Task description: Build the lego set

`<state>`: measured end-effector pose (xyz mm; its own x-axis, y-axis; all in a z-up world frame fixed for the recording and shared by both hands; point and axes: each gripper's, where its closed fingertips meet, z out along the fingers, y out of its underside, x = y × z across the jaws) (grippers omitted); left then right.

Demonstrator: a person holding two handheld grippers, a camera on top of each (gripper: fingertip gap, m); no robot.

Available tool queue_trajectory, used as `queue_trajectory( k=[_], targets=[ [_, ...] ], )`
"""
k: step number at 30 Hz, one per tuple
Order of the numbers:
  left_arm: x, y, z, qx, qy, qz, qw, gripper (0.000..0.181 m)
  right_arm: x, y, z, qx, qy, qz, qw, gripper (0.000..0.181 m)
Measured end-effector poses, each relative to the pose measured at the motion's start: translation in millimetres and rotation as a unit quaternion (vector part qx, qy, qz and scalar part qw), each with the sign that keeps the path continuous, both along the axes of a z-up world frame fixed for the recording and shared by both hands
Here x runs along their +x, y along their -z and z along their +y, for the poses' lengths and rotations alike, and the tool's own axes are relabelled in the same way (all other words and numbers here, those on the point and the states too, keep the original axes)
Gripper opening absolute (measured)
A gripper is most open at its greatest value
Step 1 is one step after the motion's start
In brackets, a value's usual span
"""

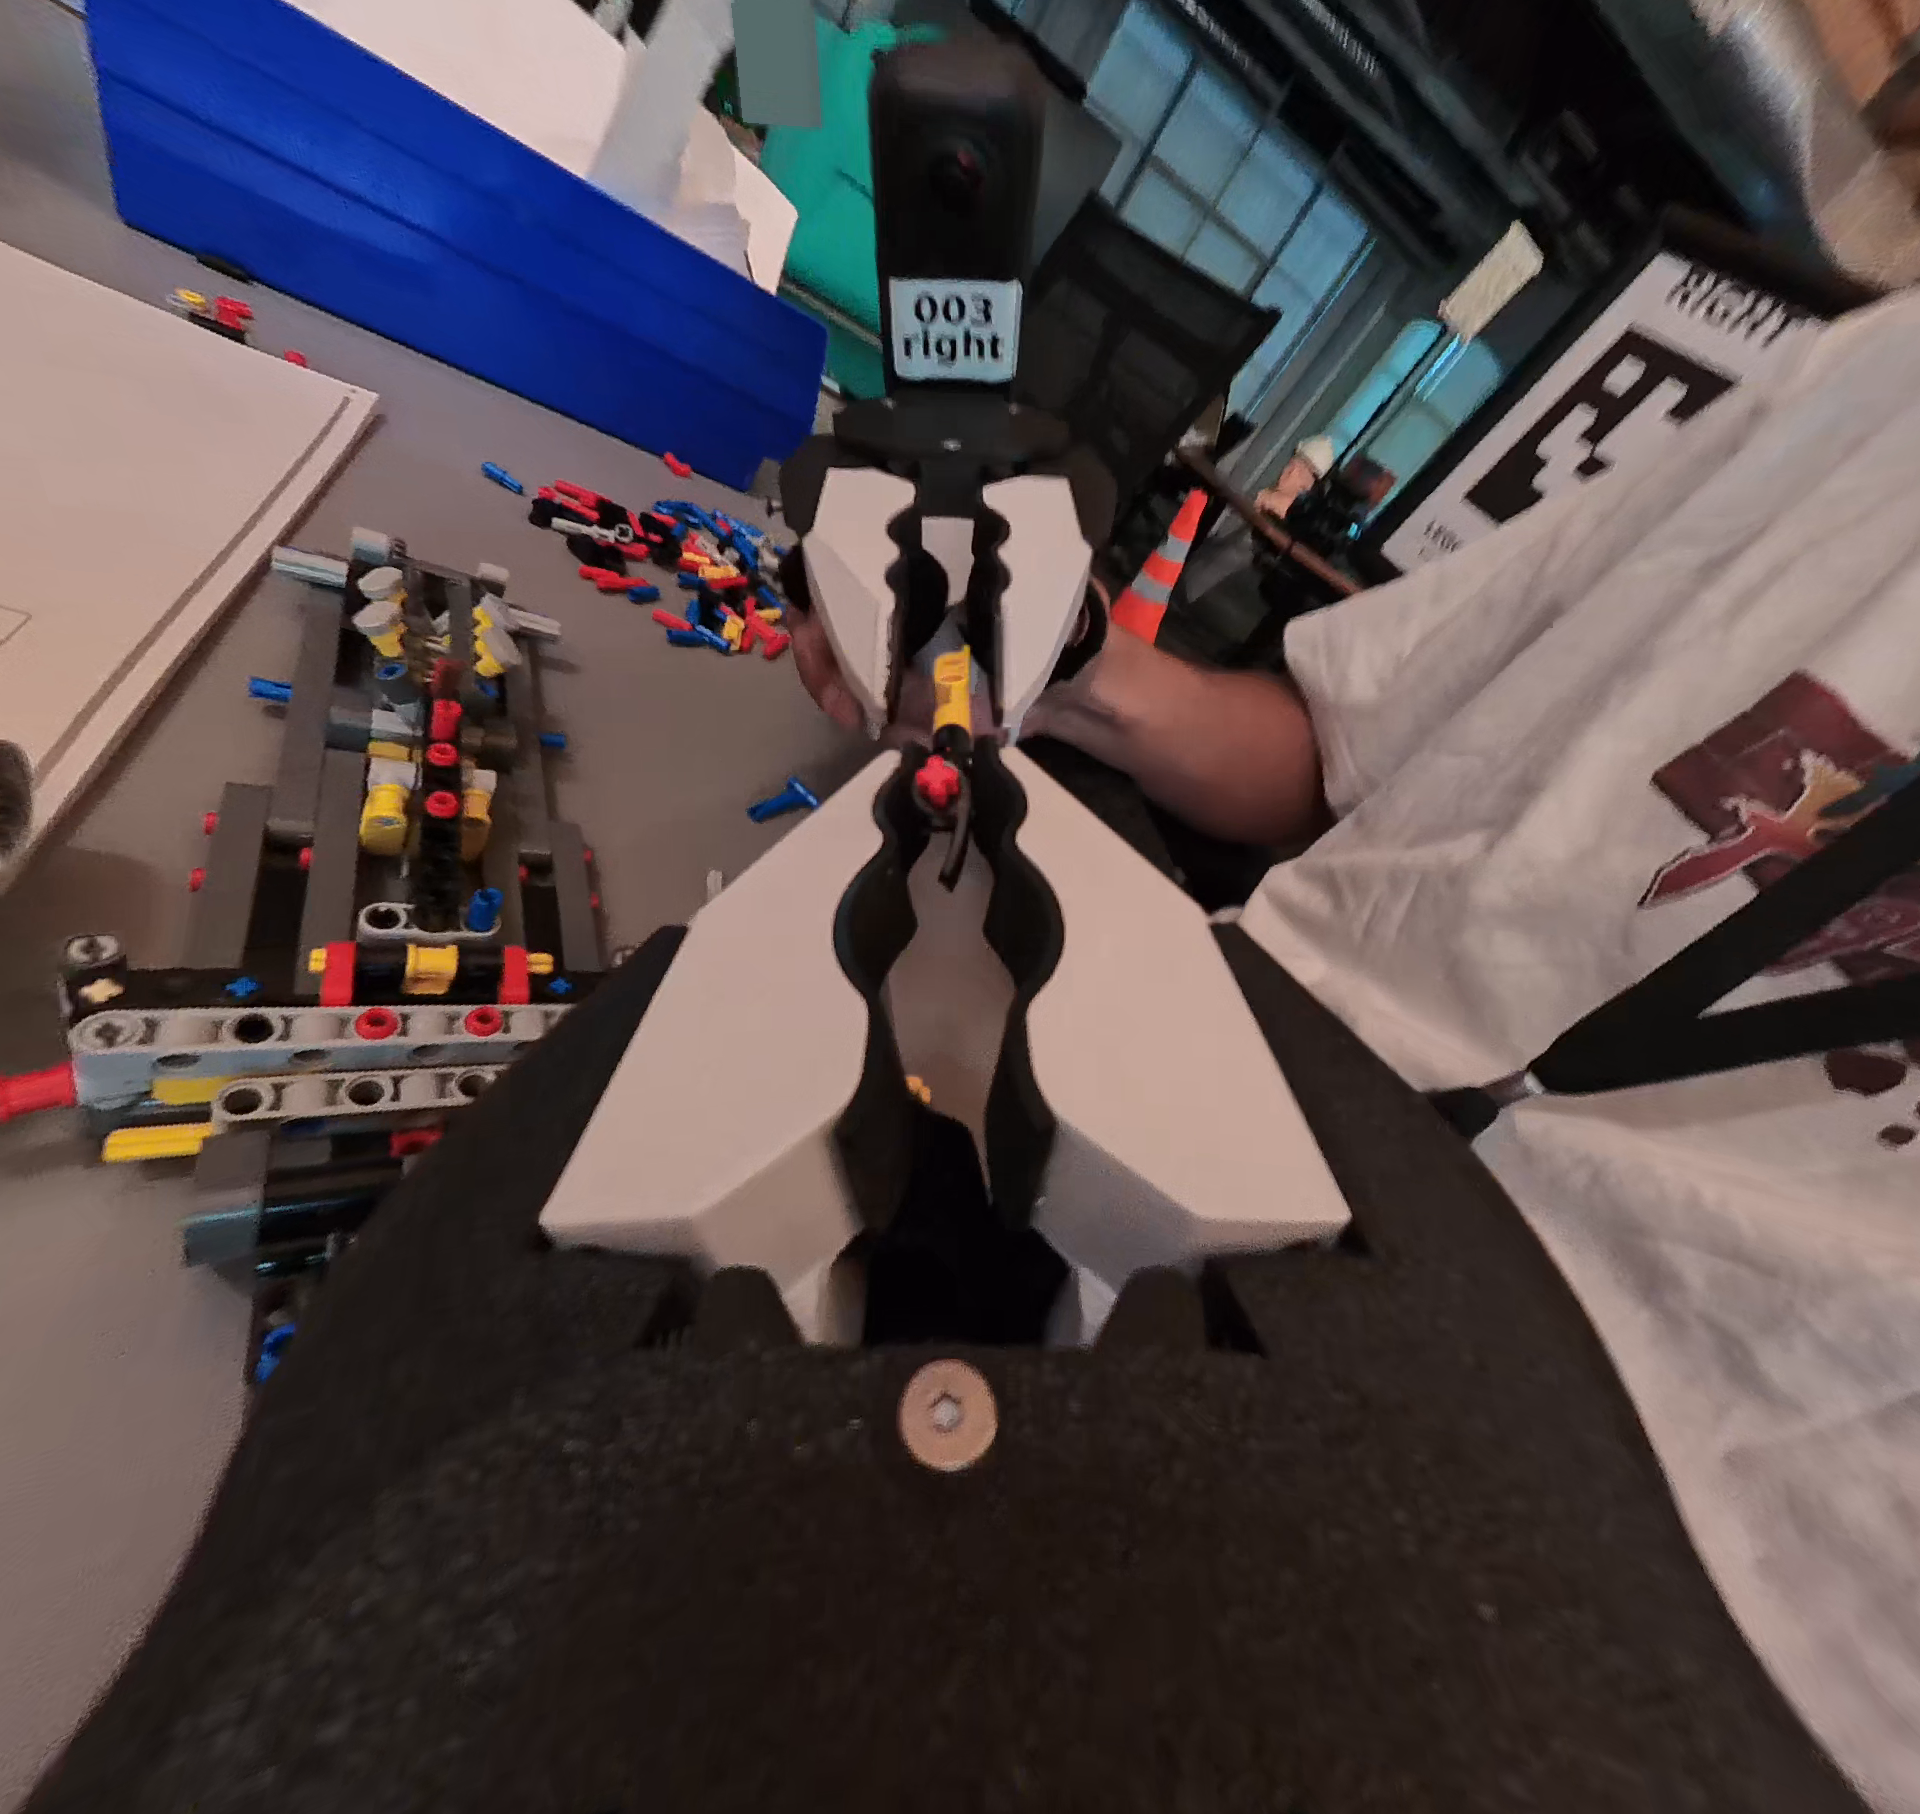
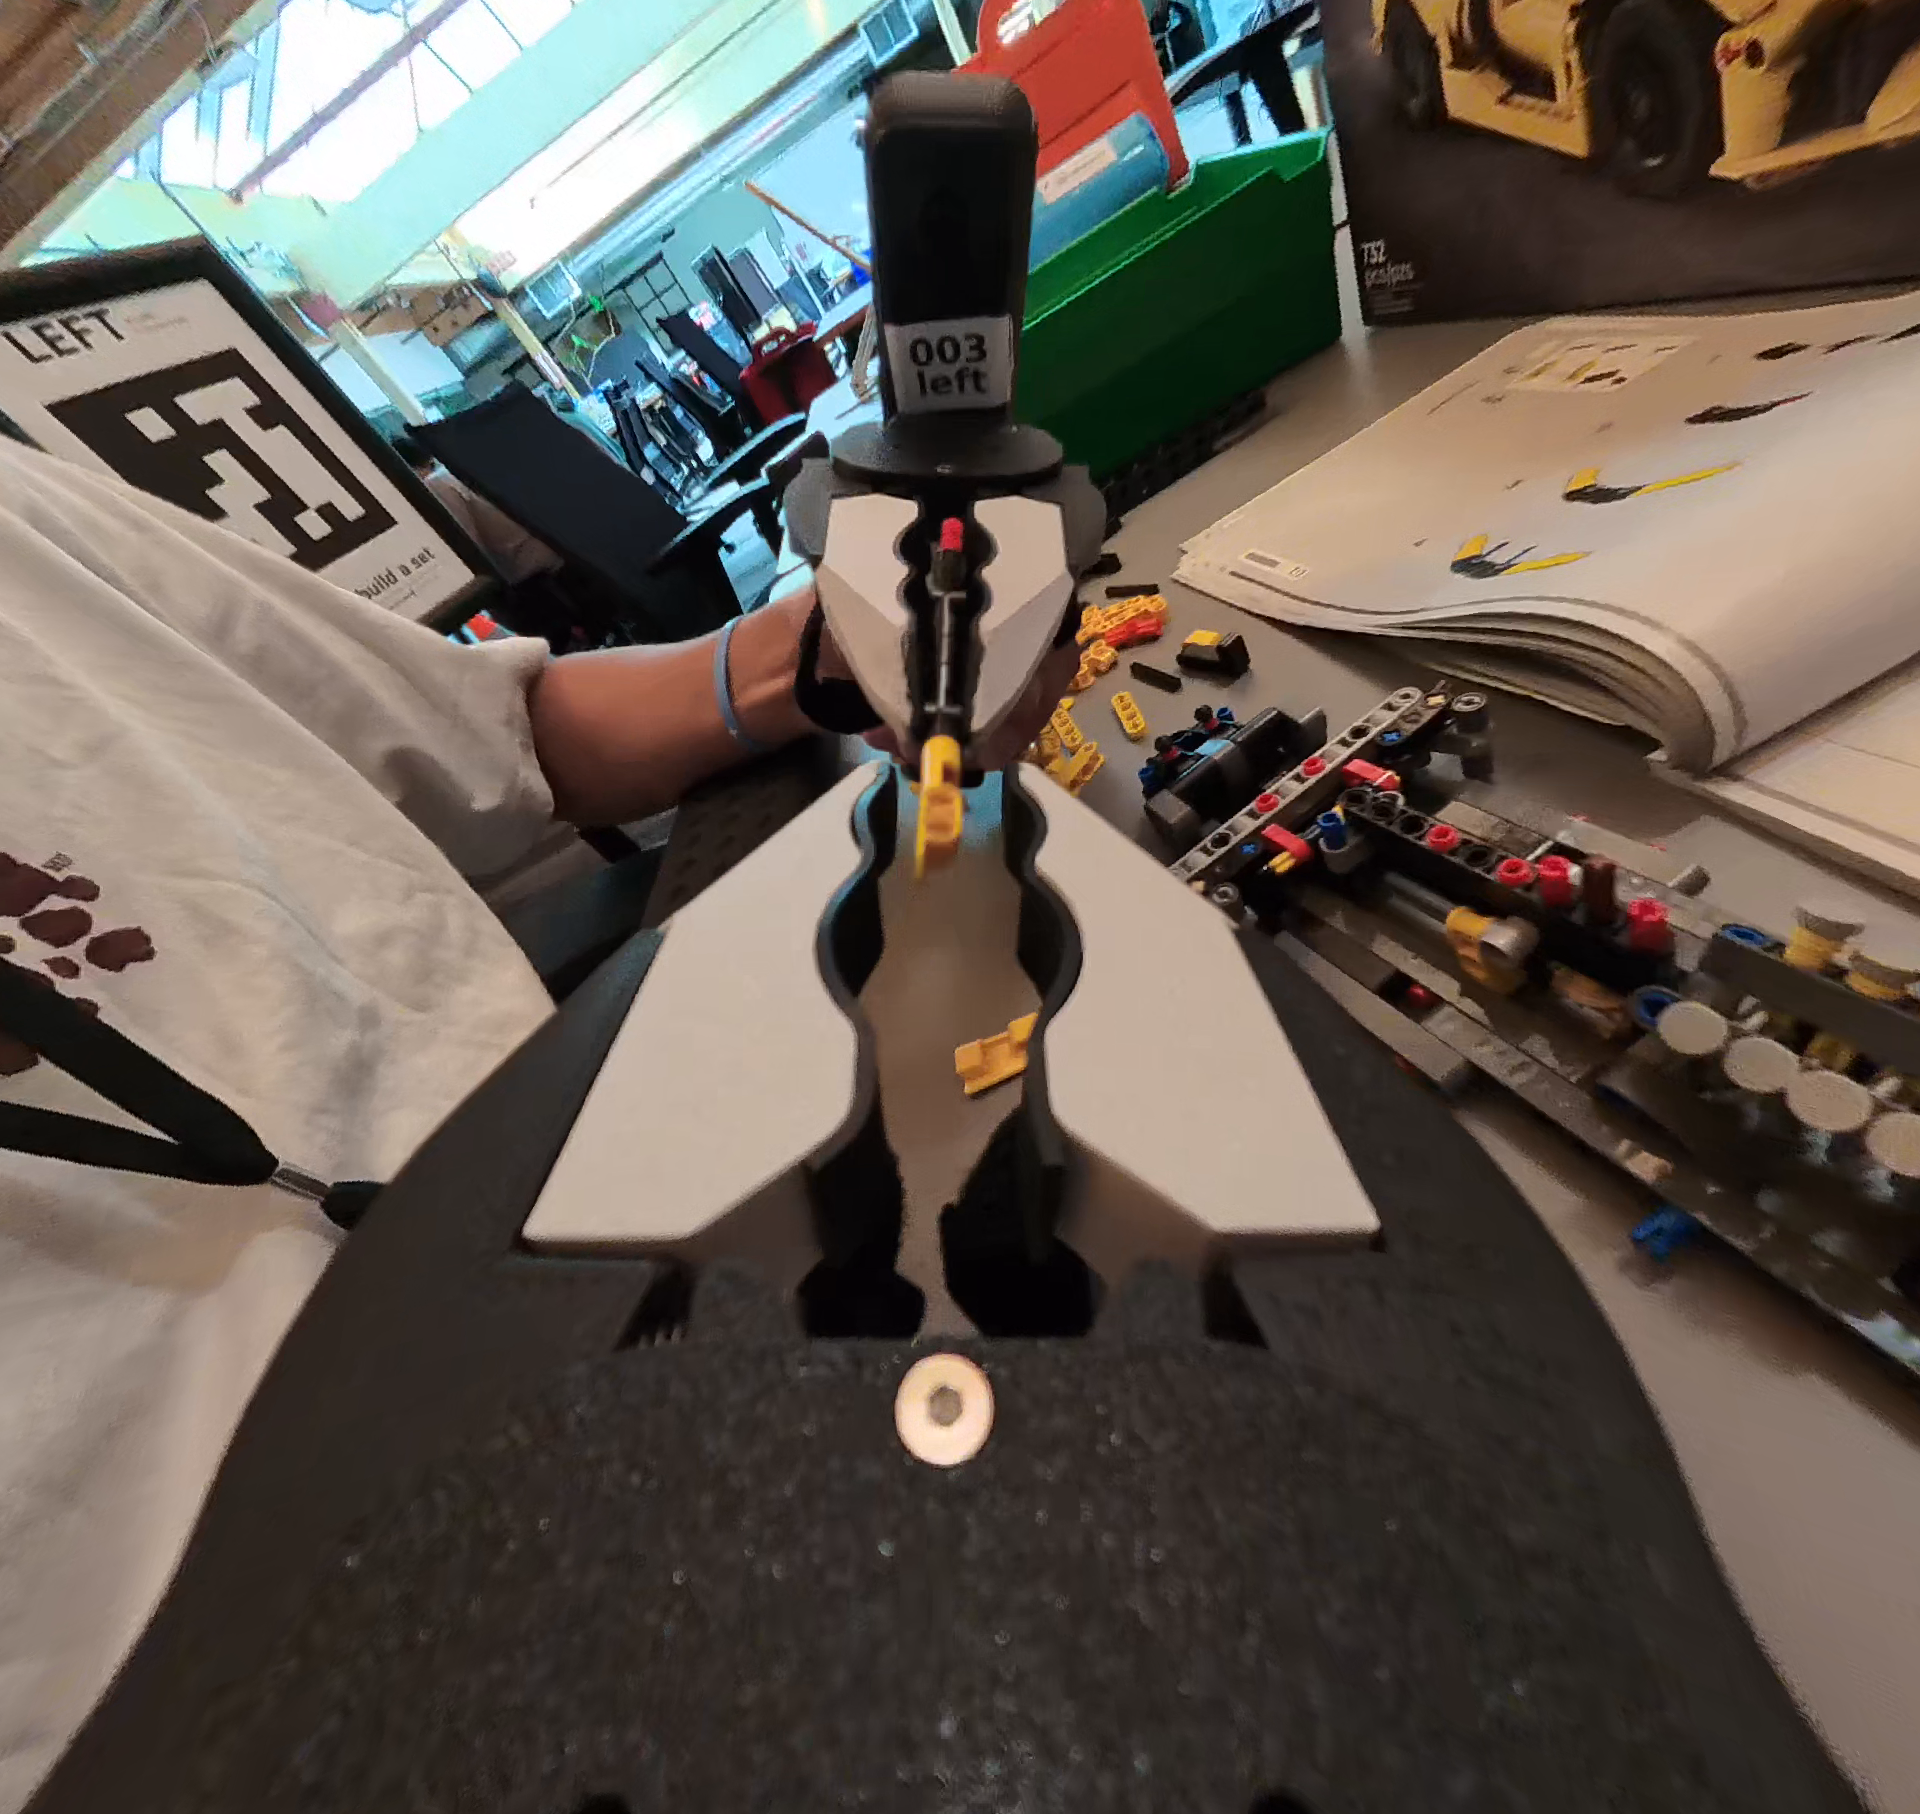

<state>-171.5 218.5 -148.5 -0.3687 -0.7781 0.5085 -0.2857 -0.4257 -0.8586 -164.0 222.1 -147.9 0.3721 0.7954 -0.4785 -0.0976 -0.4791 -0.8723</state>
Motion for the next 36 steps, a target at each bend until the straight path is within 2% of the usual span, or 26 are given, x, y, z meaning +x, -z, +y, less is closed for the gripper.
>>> queue_trajectory(
  k=[4, 7, 9, 12, 17, 22, 24, 36],
  targets=[
    [0.3, -11.2, 10.8, -0.078, -0.014, -0.025, 0.997, 0.006, 0.4, -3.2, 1.3, 0.005, 0.005, 0.008, 1.0, 0.019],
    [1.8, -12.9, 6.1, -0.096, -0.001, -0.027, 0.995, 0.006, -4.9, -7.4, 0.4, 0.001, -0.004, 0.022, 1.0, 0.015],
    [4.1, -10.3, -0.2, -0.09, 0.009, -0.019, 0.996, 0.006, -4.8, -10.9, -0.4, 0.002, -0.002, 0.029, 1.0, 0.008],
    [4.8, -8.9, -4.5, -0.07, 0.015, -0.012, 0.997, 0.007, -1.4, -9.4, -3.1, -0.022, -0.012, 0.04, 0.999, 0.006],
    [-2.2, -7.2, 5.5, -0.036, -0.01, -0.007, 0.999, 0.015, 21.9, -18.1, -0.2, -0.04, 0.007, 0.088, 0.995, 0.006],
    [-6.7, -9.9, 13.0, -0.035, -0.024, -0.011, 0.999, 0.014, 22.3, -2.4, -0.9, -0.038, 0.015, 0.031, 0.999, 0.006],
    [-6.7, -7.0, 13.1, -0.023, -0.026, -0.003, 0.999, 0.002, 21.4, -4.0, -1.7, -0.039, 0.009, 0.037, 0.999, 0.006],
    [-9.2, -9.4, 11.5, 0.018, -0.03, -0.011, 0.999, 0.002, 19.5, -3.5, -4.7, -0.046, -0.009, 0.037, 0.998, 0.006]
  ],
)
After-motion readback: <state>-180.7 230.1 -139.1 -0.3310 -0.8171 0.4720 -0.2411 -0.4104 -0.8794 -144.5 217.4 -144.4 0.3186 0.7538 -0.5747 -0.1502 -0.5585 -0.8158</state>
